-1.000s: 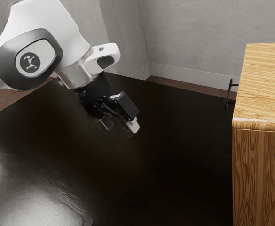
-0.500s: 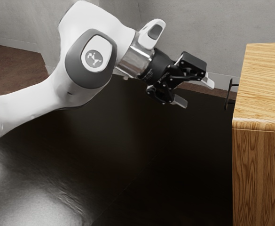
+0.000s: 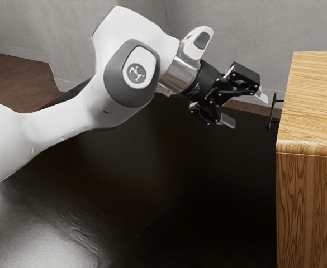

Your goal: Pull the drawer handle with one arm to open the drawer

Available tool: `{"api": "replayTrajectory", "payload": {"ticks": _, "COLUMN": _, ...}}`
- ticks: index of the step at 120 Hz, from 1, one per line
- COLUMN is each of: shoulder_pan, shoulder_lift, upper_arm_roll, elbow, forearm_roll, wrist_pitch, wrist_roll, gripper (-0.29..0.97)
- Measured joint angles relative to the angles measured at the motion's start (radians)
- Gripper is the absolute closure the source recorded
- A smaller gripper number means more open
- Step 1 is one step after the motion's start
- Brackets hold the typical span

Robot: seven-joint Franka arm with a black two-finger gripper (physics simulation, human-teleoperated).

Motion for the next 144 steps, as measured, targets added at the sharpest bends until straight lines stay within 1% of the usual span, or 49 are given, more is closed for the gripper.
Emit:
{"api": "replayTrajectory", "payload": {"ticks": 37, "shoulder_pan": -0.007, "shoulder_lift": 0.033, "upper_arm_roll": 0.000, "elbow": 0.020, "forearm_roll": -0.007, "wrist_pitch": 0.003, "wrist_roll": -0.020, "gripper": 0.00}}
{"api": "replayTrajectory", "payload": {"ticks": 88, "shoulder_pan": -0.025, "shoulder_lift": 0.034, "upper_arm_roll": 0.000, "elbow": 0.008, "forearm_roll": -0.007, "wrist_pitch": 0.004, "wrist_roll": -0.036, "gripper": 0.00}}
{"api": "replayTrajectory", "payload": {"ticks": 144, "shoulder_pan": -0.007, "shoulder_lift": 0.023, "upper_arm_roll": 0.012, "elbow": -0.029, "forearm_roll": -0.002, "wrist_pitch": 0.005, "wrist_roll": -0.044, "gripper": 0.00}}
